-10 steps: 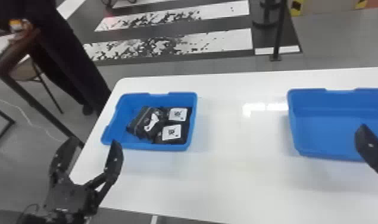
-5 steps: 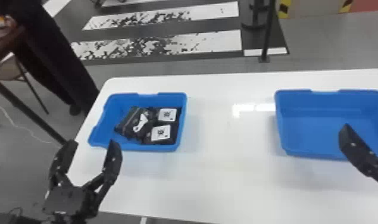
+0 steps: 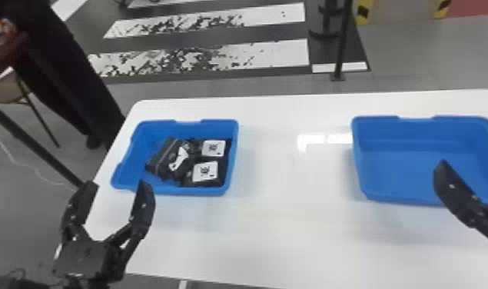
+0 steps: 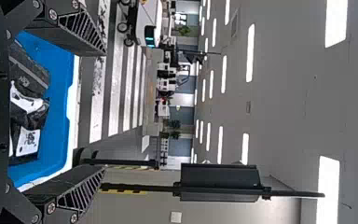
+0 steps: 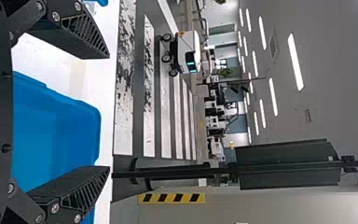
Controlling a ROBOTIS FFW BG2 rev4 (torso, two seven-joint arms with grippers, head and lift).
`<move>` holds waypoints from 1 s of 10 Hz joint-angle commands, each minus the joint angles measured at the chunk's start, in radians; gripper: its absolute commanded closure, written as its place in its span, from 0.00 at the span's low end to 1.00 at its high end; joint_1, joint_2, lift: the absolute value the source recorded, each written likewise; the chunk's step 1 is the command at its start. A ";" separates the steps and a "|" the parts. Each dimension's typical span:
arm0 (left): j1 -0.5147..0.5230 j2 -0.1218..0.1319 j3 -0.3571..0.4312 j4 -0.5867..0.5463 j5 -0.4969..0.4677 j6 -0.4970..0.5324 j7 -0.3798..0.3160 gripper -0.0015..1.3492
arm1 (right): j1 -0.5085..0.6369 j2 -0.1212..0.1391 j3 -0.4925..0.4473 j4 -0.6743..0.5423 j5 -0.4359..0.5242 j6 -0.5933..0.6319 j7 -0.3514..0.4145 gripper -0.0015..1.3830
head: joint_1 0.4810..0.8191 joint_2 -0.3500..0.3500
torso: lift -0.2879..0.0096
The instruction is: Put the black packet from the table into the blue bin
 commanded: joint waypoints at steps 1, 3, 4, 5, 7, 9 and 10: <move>0.000 -0.006 0.000 0.000 0.001 0.000 0.000 0.13 | -0.002 0.000 0.000 -0.002 0.000 0.000 0.000 0.13 | 0.63 0.76 | 0.60; 0.003 -0.006 0.000 0.000 0.005 0.005 0.001 0.13 | -0.002 0.000 0.000 -0.002 0.000 0.000 -0.001 0.13 | 0.63 0.76 | 0.60; 0.003 -0.006 0.000 0.000 0.005 0.005 0.001 0.13 | -0.002 0.000 0.000 -0.002 0.000 0.000 0.000 0.13 | 0.63 0.76 | 0.60; 0.005 -0.006 0.000 0.000 0.005 0.007 0.001 0.13 | -0.002 0.000 0.000 -0.002 0.000 0.000 0.000 0.13 | 0.63 0.76 | 0.60; 0.005 -0.006 0.000 0.000 0.007 0.010 0.001 0.13 | -0.002 0.000 0.000 -0.002 0.000 0.000 0.000 0.13 | 0.63 0.76 | 0.60; 0.005 -0.006 0.002 0.000 0.009 0.010 0.001 0.13 | -0.002 0.000 0.000 -0.002 0.000 0.000 -0.001 0.13 | 0.63 0.76 | 0.60; 0.005 -0.006 0.000 0.000 0.011 0.015 0.001 0.13 | -0.002 0.000 0.000 -0.002 0.000 0.000 0.000 0.13 | 0.63 0.76 | 0.60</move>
